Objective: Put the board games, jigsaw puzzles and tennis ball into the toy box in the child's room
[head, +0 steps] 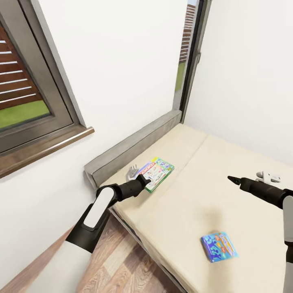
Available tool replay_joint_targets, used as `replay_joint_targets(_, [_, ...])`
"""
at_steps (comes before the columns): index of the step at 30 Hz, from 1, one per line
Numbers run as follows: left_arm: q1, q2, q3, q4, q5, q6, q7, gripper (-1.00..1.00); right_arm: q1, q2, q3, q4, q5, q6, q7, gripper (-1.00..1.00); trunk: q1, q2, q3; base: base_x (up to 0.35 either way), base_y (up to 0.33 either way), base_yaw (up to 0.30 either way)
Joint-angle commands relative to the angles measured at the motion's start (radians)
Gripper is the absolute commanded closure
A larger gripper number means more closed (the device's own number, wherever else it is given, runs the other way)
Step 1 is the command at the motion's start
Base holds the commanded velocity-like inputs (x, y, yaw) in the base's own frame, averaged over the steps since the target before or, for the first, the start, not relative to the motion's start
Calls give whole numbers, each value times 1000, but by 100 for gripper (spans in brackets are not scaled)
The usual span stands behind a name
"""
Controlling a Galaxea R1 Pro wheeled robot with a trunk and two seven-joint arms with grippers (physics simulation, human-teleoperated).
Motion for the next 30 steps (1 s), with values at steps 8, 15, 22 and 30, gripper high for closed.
replay_joint_targets(8, [2, 0, 3, -1, 14, 1, 10, 100, -1, 0, -1, 0, -9, 7, -2, -100, -31, 56, 24, 0, 0, -280])
replay_joint_targets(15, [3, 0, 3, -1, 13, 1, 10, 100, -1, 0, -1, 0, -9, 7, -2, -100, -58, 105, 46, 0, 0, -282])
replay_joint_targets(22, [3, 0, 2, -1, 12, 1, 10, 100, -1, -1, -2, 0, -9, 7, -2, -100, -85, 154, 68, 0, 0, -282])
replay_joint_targets(30, [3, 0, 2, -1, 11, 1, 10, 100, -1, -2, -2, 0, -9, 7, -2, -100, -115, 210, 93, 0, 0, -282])
